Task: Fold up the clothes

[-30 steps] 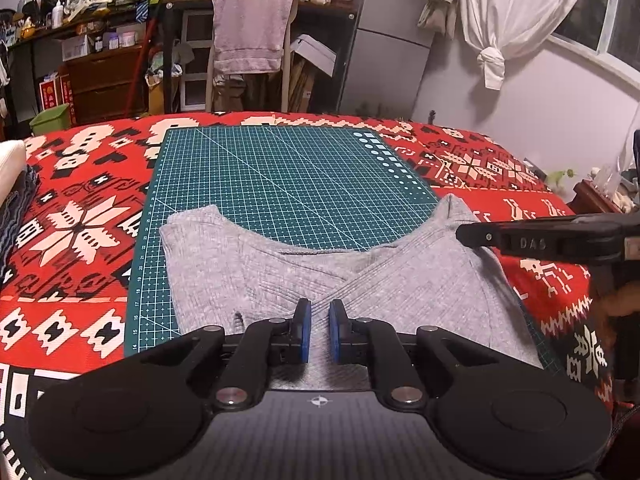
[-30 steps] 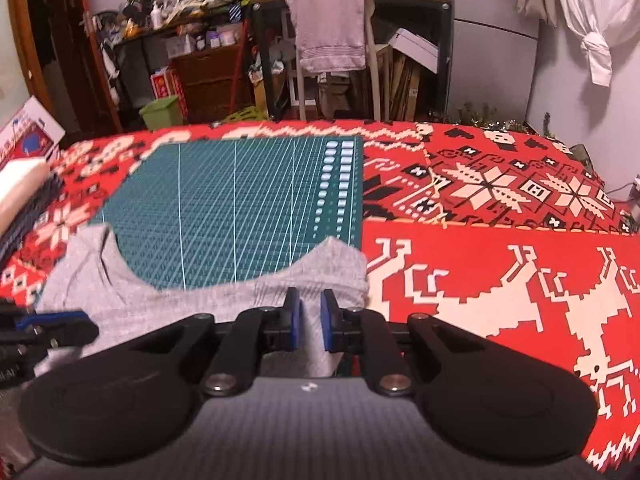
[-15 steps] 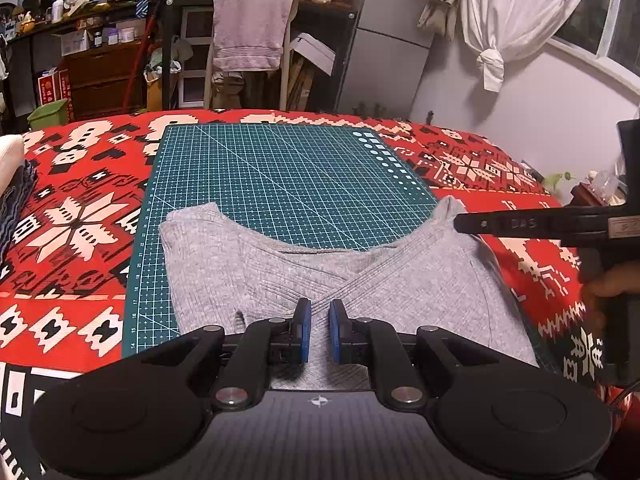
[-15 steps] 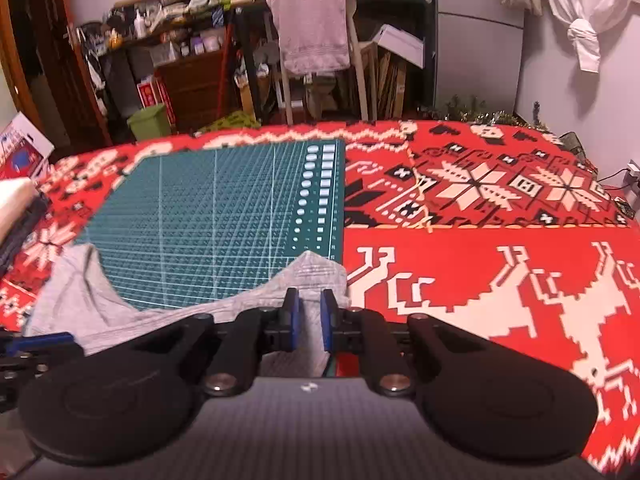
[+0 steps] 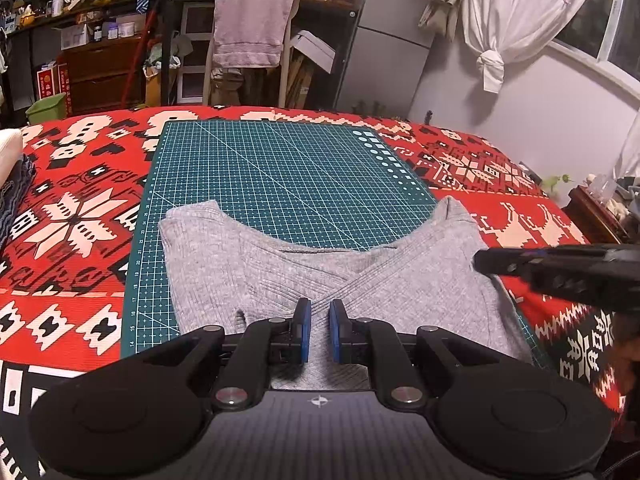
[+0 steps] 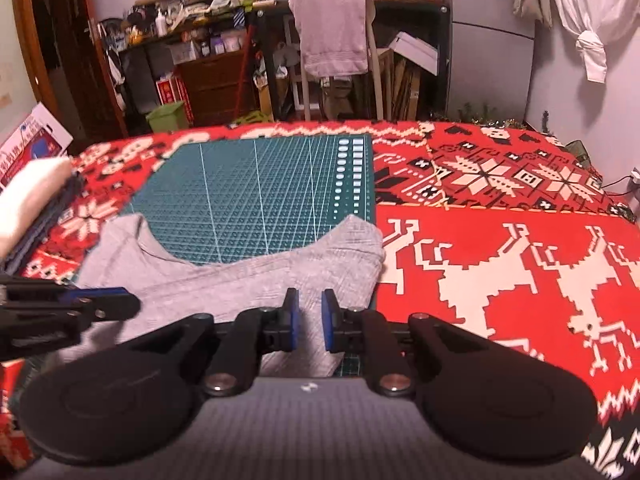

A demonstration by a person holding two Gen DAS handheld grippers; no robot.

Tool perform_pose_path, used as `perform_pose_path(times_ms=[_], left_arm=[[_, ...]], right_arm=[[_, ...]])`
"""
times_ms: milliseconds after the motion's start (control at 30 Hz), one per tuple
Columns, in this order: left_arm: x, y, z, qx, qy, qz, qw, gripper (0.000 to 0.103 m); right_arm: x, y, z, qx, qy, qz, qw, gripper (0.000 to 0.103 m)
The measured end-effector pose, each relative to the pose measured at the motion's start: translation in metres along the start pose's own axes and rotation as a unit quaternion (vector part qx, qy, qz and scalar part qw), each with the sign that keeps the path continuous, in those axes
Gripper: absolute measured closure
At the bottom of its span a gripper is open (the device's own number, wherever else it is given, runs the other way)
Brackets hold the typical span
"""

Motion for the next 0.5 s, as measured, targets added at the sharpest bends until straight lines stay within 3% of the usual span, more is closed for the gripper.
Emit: perform_pose_path(times_ms=[500], left_arm=[[0.001, 0.0, 0.002, 0.004, -0.001, 0.0, 1.0, 0.091]], right_arm=[[-0.013, 0.018, 0.036, -0.036, 0.019, -0.024, 0.999, 0.09]])
Point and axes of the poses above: each gripper's, at about its wrist camera, not at the fingertips, and y roughly against the way its jaws point, x to its right, z to its underside, the point moved 1 cm from there along -y, roughly the way its jaws point, and after that the axes turned 5 degrees about -y, right-handed, at the moved point
